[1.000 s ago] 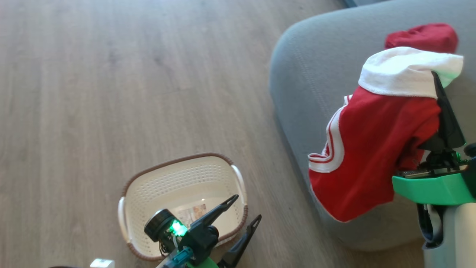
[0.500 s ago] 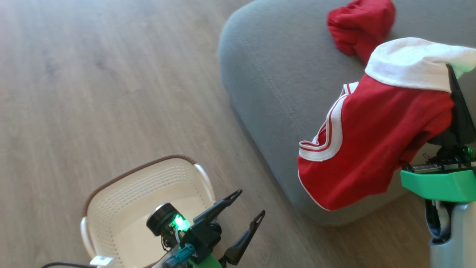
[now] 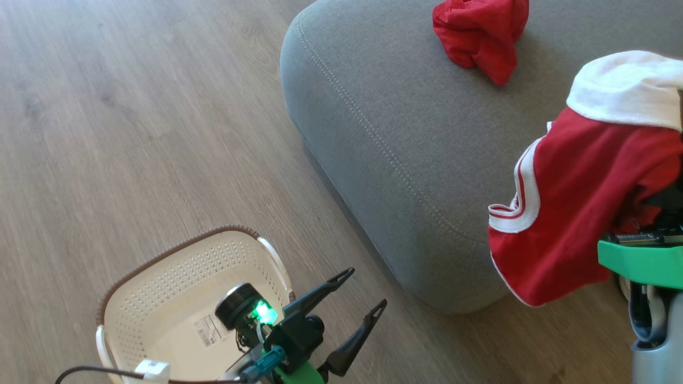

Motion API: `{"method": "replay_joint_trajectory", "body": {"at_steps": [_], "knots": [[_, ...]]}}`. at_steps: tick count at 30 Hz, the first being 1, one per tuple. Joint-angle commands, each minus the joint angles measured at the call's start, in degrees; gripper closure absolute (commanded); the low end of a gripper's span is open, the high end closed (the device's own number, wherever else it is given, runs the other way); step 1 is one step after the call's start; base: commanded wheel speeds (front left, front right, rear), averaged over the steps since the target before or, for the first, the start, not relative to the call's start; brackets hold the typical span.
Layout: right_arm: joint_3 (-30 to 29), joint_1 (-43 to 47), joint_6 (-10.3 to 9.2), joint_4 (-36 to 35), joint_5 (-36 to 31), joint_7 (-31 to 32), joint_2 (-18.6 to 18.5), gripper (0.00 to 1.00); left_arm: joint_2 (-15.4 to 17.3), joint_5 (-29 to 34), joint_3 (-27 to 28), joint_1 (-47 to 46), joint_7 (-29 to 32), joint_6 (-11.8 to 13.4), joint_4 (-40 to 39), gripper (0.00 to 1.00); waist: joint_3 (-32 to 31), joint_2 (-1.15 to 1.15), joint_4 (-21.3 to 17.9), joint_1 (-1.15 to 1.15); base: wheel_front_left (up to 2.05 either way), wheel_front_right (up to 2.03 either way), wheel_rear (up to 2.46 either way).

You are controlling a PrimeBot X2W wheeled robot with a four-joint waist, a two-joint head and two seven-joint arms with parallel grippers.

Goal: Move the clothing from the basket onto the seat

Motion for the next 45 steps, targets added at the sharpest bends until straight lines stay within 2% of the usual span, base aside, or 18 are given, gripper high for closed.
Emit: {"method": "replay_joint_trajectory", "body": {"at_steps": [1, 10, 17, 30, 33, 37, 39, 45], "knots": [[0.8, -0.9, -0.02, -2.3, 0.3, -0.4, -0.1, 1.0, 0.0, -0.5, 1.3, -2.1, -0.3, -0.1, -1.9, 0.0, -0.3, 0.0, 0.2, 0.0, 0.0, 0.0, 0.0], [-0.8, -1.3, -0.02, -2.3, -0.6, -0.4, -0.1, 1.0, -0.9, -0.3, 1.5, -2.1, -0.3, -0.1, -2.0, 0.0, -0.8, 0.0, 2.1, 0.0, 0.0, 0.0, 0.0], [-2.0, -5.4, -0.02, -2.6, -4.0, -0.4, -0.9, 1.0, -0.6, 0.0, 1.6, -2.8, -0.3, -0.1, -2.6, 0.0, 1.2, 0.0, 2.8, 0.0, 0.0, 0.0, 0.0], [-9.5, -22.2, -0.02, 0.2, -1.3, -0.4, -4.2, 1.0, 6.1, -0.4, -1.6, -10.1, -0.3, -0.1, -5.3, 0.0, 15.2, 0.0, 6.0, 0.0, 0.0, 0.0, 0.0], [-11.8, -28.0, -0.02, 2.0, 2.3, -0.4, -4.3, 1.0, 8.1, -0.6, -2.8, -12.6, -0.3, -0.1, -6.0, 0.0, 19.4, 0.0, 7.0, 0.0, 0.0, 0.0, 0.0], [-13.4, -35.1, -0.02, 4.9, 2.4, -0.4, -7.5, 1.0, 10.3, -0.7, -4.9, -15.7, -0.3, -0.1, -6.9, 0.0, 23.1, 0.0, 8.3, 0.0, 0.0, 0.0, 0.0], [-13.8, -39.2, -0.02, 7.0, 5.0, -0.4, -7.8, 1.0, 10.9, -0.8, -5.4, -16.6, -0.3, -0.1, -7.1, 0.0, 24.3, 0.0, 8.7, 0.0, 0.0, 0.0, 0.0], [-14.0, -49.6, -0.02, 14.8, 3.6, -0.4, -13.0, 1.0, 12.0, -1.0, -6.1, -18.1, -0.3, -0.1, -7.8, 0.0, 27.3, 0.0, 9.6, 0.0, 0.0, 0.0, 0.0]]}}
